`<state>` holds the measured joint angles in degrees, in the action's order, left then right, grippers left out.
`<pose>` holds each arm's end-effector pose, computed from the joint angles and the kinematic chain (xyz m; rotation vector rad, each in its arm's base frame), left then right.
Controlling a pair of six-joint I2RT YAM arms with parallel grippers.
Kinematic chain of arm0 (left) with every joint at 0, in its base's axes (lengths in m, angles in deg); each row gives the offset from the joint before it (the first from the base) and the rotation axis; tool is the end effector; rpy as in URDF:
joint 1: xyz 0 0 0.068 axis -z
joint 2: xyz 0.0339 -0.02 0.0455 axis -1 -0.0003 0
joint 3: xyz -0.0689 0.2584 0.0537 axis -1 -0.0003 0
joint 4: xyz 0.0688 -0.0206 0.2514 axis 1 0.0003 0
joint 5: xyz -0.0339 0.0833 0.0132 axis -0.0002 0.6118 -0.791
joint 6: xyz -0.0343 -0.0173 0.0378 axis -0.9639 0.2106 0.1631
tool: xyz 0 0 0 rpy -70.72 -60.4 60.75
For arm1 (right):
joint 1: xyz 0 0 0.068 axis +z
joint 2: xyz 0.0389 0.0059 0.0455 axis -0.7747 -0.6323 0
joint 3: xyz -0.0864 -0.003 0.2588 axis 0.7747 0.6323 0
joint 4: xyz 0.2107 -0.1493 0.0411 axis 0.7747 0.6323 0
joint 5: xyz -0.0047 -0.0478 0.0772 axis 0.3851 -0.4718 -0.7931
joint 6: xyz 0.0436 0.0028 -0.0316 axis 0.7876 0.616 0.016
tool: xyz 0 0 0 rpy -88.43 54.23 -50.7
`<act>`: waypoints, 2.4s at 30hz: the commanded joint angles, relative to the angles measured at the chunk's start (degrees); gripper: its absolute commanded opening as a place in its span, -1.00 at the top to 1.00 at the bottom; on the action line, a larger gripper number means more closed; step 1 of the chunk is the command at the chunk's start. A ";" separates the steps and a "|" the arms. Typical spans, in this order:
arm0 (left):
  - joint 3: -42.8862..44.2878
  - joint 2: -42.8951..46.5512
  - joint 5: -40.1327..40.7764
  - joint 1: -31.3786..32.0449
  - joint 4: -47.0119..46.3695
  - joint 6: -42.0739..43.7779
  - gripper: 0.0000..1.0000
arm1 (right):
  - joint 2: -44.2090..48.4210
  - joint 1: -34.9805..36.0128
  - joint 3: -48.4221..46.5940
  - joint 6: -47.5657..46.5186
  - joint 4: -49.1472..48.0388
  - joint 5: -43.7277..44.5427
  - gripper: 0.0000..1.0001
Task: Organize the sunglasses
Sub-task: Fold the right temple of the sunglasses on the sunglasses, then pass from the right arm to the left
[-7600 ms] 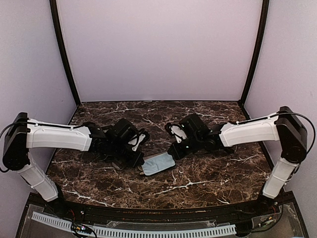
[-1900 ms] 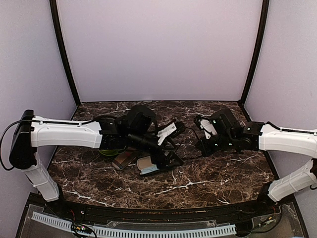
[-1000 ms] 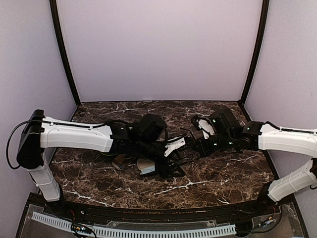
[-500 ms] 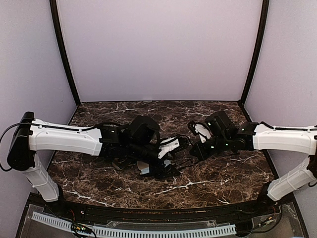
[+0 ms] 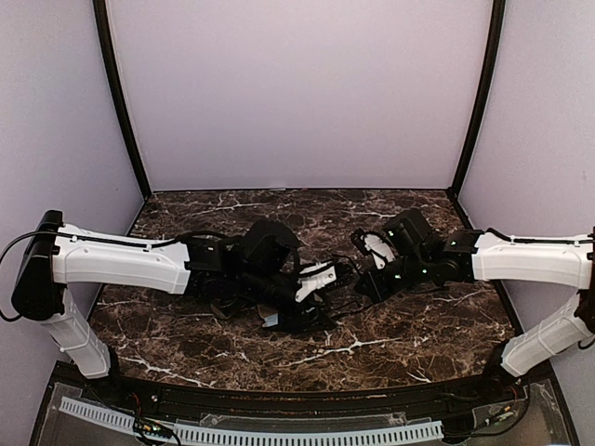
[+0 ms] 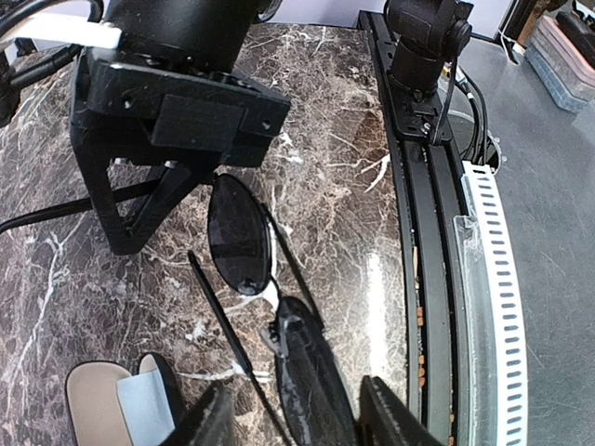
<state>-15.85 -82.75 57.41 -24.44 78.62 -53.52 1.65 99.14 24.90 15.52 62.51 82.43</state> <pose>0.1455 -0.3454 0.2569 1.5547 1.6702 -0.8447 0.1819 0.2103 0.2286 -0.7219 2.4060 0.6310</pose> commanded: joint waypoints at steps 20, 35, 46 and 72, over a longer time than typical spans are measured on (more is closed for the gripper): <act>-0.86 2.79 5.93 0.31 -1.10 -5.19 -0.55 | 0.70 0.42 -0.84 0.46 -2.31 1.23 1.00; -14.54 7.28 -12.99 -9.91 -20.97 -48.50 -0.98 | 3.57 3.89 1.77 1.95 -11.62 11.90 1.00; -17.06 5.60 -14.68 -11.13 -32.91 -62.14 -0.98 | 3.72 6.61 1.58 4.13 -14.59 18.74 1.00; -18.33 1.12 -14.40 -9.94 -35.92 -68.22 -0.98 | -0.59 6.92 -3.49 14.46 -8.32 29.23 1.00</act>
<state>-33.20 -81.55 42.61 -34.67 44.61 -120.71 1.58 105.56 22.98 27.24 54.49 109.05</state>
